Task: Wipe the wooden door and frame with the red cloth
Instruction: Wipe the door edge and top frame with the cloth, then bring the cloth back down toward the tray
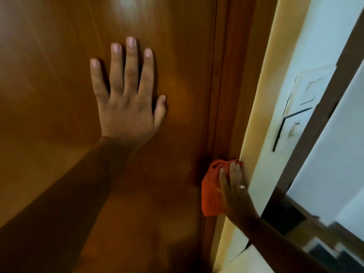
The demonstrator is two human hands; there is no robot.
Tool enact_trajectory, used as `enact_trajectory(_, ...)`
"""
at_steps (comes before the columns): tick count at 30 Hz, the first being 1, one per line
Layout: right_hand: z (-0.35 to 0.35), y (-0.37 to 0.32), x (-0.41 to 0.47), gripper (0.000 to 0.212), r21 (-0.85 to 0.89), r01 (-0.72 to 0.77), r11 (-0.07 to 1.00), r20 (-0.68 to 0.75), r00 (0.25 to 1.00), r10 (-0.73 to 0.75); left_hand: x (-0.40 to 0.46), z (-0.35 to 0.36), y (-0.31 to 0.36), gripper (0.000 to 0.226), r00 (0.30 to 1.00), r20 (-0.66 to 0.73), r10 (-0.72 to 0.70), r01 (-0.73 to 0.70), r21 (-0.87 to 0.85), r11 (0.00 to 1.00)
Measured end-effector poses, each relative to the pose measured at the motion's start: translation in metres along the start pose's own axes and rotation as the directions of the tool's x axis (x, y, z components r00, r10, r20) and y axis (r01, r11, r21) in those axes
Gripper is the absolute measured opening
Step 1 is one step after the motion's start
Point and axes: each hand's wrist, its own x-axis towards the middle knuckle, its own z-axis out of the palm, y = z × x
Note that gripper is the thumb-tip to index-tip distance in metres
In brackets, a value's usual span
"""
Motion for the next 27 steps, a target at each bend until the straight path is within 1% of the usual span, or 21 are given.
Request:
enact_trajectory(1, -0.002, 0.000, -0.003, 0.123, 0.005, 0.023, 1.000, -0.040, 0.999, -0.023, -0.014, 0.004, 0.006, 0.076, 1.000, 0.004, 0.022, -0.021, -0.091, 0.996)
enact_trajectory(2, -0.004, -0.001, -0.005, 0.113, 0.012, 0.055, 0.998, -0.101, 0.993, -0.053, -0.036, 0.008, 0.016, 0.074, 0.994, 0.022, 0.109, -0.102, -0.216, 0.971)
enact_trajectory(3, -0.006, -0.004, -0.006, 0.103, 0.033, 0.059, 0.998, -0.149, 0.987, -0.053, -0.064, 0.012, 0.029, 0.073, 0.966, 0.054, 0.252, -0.217, -0.360, 0.907)
enact_trajectory(4, -0.009, -0.006, -0.005, 0.096, 0.054, 0.043, 0.998, -0.183, 0.983, -0.032, -0.097, 0.017, 0.043, 0.071, 0.915, 0.093, 0.393, -0.301, -0.492, 0.817)
enact_trajectory(5, -0.014, -0.009, -0.003, 0.095, 0.062, 0.009, 0.998, -0.202, 0.979, 0.004, -0.131, 0.023, 0.057, 0.068, 0.862, 0.152, 0.484, -0.304, -0.609, 0.733)
enact_trajectory(6, -0.018, -0.012, -0.001, 0.097, 0.060, -0.029, 0.998, -0.202, 0.979, 0.041, -0.162, 0.029, 0.070, 0.066, 0.823, 0.245, 0.512, -0.208, -0.709, 0.674)
enact_trajectory(7, -0.024, -0.015, 0.002, 0.100, 0.046, -0.055, 0.997, -0.192, 0.979, 0.063, -0.188, 0.036, 0.083, 0.067, 0.791, 0.351, 0.501, -0.051, -0.778, 0.626)
enact_trajectory(8, -0.028, -0.017, 0.003, 0.097, 0.022, -0.077, 0.997, -0.181, 0.980, 0.080, -0.209, 0.044, 0.096, 0.069, 0.755, 0.450, 0.477, 0.125, -0.813, 0.569)
enact_trajectory(10, -0.035, -0.020, 0.007, 0.080, -0.002, -0.114, 0.993, -0.170, 0.979, 0.112, -0.238, 0.055, 0.122, 0.081, 0.652, 0.609, 0.452, 0.429, -0.788, 0.442)
enact_trajectory(11, -0.038, -0.022, 0.008, 0.074, -0.005, -0.136, 0.991, -0.165, 0.977, 0.133, -0.249, 0.059, 0.135, 0.086, 0.617, 0.666, 0.419, 0.545, -0.746, 0.383)
enact_trajectory(13, -0.042, -0.026, 0.006, 0.067, -0.019, -0.191, 0.981, -0.132, 0.974, 0.187, -0.261, 0.066, 0.153, 0.086, 0.554, 0.769, 0.317, 0.701, -0.637, 0.321)
enact_trajectory(14, -0.042, -0.028, 0.004, 0.062, -0.047, -0.222, 0.974, -0.110, 0.970, 0.215, -0.265, 0.068, 0.159, 0.081, 0.527, 0.798, 0.291, 0.737, -0.600, 0.311)
enact_trajectory(16, -0.039, -0.029, -0.010, 0.047, -0.079, -0.267, 0.960, -0.076, 0.962, 0.261, -0.279, 0.075, 0.165, 0.062, 0.490, 0.814, 0.310, 0.779, -0.569, 0.262)
enact_trajectory(18, -0.032, -0.022, -0.035, 0.032, -0.062, -0.314, 0.947, -0.020, 0.949, 0.313, -0.292, 0.081, 0.164, 0.047, 0.413, 0.829, 0.377, 0.838, -0.508, 0.199)
enact_trajectory(20, -0.021, -0.008, -0.075, 0.021, -0.006, -0.435, 0.901, 0.091, 0.897, 0.433, -0.306, 0.084, 0.160, 0.040, 0.330, 0.818, 0.471, 0.887, -0.439, 0.140)
enact_trajectory(22, -0.009, 0.008, -0.125, 0.022, 0.086, -0.602, 0.794, 0.268, 0.781, 0.564, -0.319, 0.081, 0.158, 0.034, 0.218, 0.791, 0.572, 0.940, -0.327, 0.094)
enact_trajectory(23, -0.002, 0.014, -0.152, 0.025, 0.156, -0.693, 0.703, 0.382, 0.699, 0.604, -0.326, 0.078, 0.160, 0.027, 0.152, 0.781, 0.606, 0.962, -0.258, 0.092)
enact_trajectory(24, 0.004, 0.020, -0.179, 0.028, 0.247, -0.779, 0.576, 0.492, 0.613, 0.618, -0.334, 0.076, 0.165, 0.021, 0.085, 0.779, 0.622, 0.979, -0.182, 0.094)
enact_trajectory(25, 0.010, 0.024, -0.206, 0.030, 0.345, -0.846, 0.407, 0.582, 0.533, 0.615, -0.344, 0.073, 0.172, 0.019, 0.013, 0.782, 0.624, 0.991, -0.092, 0.095)
enact_trajectory(26, 0.015, 0.026, -0.233, 0.032, 0.428, -0.878, 0.212, 0.643, 0.461, 0.611, -0.355, 0.069, 0.182, 0.019, -0.059, 0.777, 0.626, 0.995, -0.001, 0.095)
enact_trajectory(27, 0.023, 0.030, -0.261, 0.035, 0.460, -0.887, 0.020, 0.693, 0.373, 0.617, -0.367, 0.064, 0.196, 0.022, -0.124, 0.763, 0.634, 0.992, 0.078, 0.100)
